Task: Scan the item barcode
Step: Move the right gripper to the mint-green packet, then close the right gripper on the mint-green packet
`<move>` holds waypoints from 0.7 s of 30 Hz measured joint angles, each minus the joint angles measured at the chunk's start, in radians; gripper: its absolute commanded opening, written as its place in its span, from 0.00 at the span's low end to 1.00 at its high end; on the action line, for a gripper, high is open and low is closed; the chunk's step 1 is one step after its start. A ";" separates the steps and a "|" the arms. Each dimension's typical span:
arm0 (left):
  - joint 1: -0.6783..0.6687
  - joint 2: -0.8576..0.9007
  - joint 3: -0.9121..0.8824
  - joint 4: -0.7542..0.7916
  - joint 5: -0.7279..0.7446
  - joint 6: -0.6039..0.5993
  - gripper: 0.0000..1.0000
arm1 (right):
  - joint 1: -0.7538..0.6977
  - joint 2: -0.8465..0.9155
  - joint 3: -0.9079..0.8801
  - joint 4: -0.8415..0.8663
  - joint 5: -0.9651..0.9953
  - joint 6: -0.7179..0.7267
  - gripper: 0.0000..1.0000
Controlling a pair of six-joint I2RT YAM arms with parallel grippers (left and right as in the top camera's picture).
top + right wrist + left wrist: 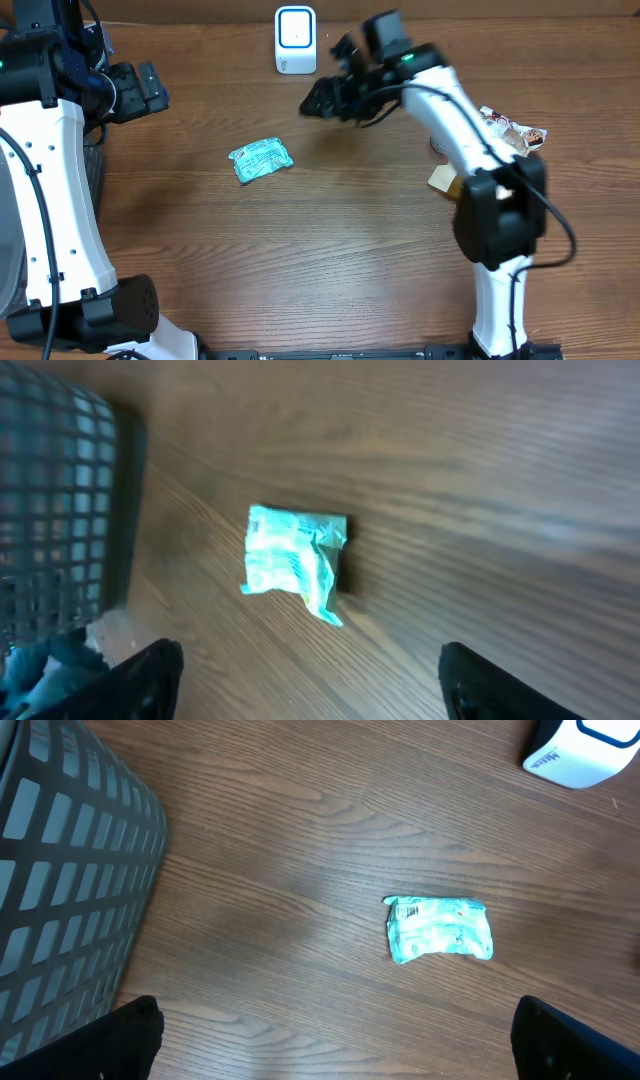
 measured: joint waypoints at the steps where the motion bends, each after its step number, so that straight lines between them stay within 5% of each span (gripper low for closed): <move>1: 0.000 0.000 0.000 0.000 0.000 0.000 1.00 | 0.014 0.019 -0.004 0.015 0.001 0.003 0.79; 10: 0.000 0.000 0.000 0.000 0.000 0.000 1.00 | 0.122 0.149 -0.005 0.135 0.008 0.024 0.79; 21: 0.000 0.000 0.000 0.000 0.000 0.000 1.00 | 0.158 0.227 -0.005 0.190 -0.003 0.090 0.62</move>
